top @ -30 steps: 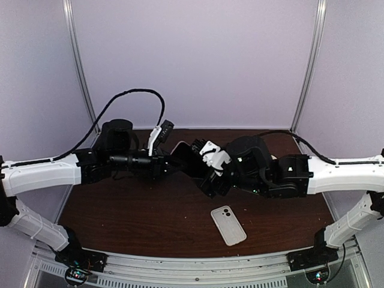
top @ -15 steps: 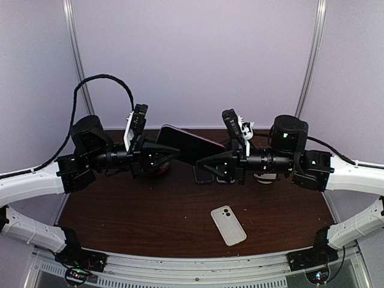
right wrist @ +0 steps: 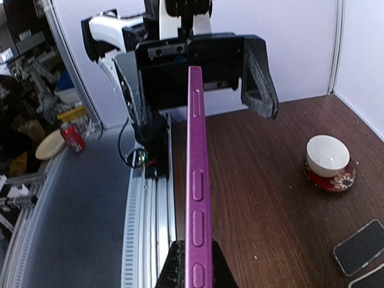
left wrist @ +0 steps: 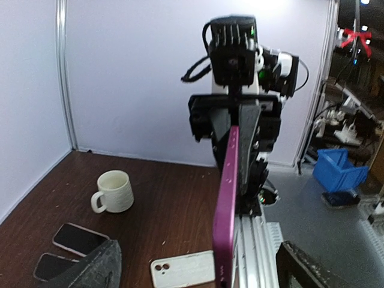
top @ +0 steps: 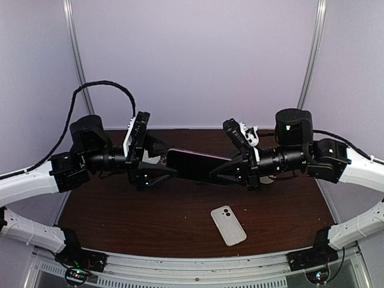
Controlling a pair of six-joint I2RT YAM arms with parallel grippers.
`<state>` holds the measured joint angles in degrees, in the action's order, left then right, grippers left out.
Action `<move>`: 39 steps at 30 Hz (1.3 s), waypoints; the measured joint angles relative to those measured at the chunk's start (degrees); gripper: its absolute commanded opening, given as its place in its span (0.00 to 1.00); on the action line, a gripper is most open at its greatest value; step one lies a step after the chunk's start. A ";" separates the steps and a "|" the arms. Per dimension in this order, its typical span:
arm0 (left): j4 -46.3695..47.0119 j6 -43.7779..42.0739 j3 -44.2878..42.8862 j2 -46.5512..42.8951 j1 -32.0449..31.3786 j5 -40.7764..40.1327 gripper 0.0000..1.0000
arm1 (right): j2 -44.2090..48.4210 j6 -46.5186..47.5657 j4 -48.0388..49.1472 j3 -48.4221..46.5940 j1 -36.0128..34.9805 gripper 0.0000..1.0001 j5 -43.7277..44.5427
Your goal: Put the phone into the phone case
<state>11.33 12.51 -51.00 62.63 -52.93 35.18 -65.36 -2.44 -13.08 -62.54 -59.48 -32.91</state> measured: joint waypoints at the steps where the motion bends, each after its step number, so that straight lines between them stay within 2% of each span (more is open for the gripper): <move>1: -5.22 -3.23 -1.05 -0.87 0.00 -1.31 0.86 | -0.11 2.32 -6.10 -2.54 0.00 0.00 0.17; 5: -21.24 -11.04 -9.03 0.39 0.00 -2.93 0.80 | -1.60 8.48 -22.71 -10.80 0.00 0.00 0.09; 8: -28.22 -13.68 -15.02 4.11 0.00 0.22 0.78 | -4.50 12.07 -32.20 -16.92 0.00 0.00 -0.04; 14: -29.90 -12.74 -14.49 7.08 -0.44 5.22 0.56 | -9.40 17.44 -42.66 -22.38 0.00 0.00 1.16; 20: -27.74 -10.86 -14.05 8.83 -1.84 6.64 0.53 | -11.61 20.63 -46.60 -25.79 -0.02 0.00 3.21; 25: -26.75 -10.86 -14.05 11.13 -3.08 6.36 0.36 | -13.38 22.71 -47.43 -29.38 -0.02 0.00 4.00; 29: -25.62 -11.08 -14.03 11.80 -3.82 5.57 0.03 | -14.43 23.74 -47.71 -30.84 -0.02 0.00 4.50; 31: -24.92 -12.46 -13.94 11.74 -4.13 4.26 0.00 | -14.62 22.93 -48.13 -31.10 0.02 0.00 4.57; 32: -24.28 -12.90 -13.79 11.74 -4.13 3.39 0.00 | -14.62 22.71 -48.24 -31.17 0.24 0.04 4.72; 37: -20.11 -12.46 -10.62 10.91 -4.20 1.01 0.00 | -14.40 22.27 -45.99 -31.15 0.00 0.70 7.26; 39: -17.64 -11.98 -7.87 10.03 -4.22 -1.36 0.00 | -12.66 20.90 -41.09 -28.74 -0.33 0.90 10.40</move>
<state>-6.31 0.54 -58.87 72.66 -57.14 33.82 -78.02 18.46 -54.17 -91.29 -59.81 -22.50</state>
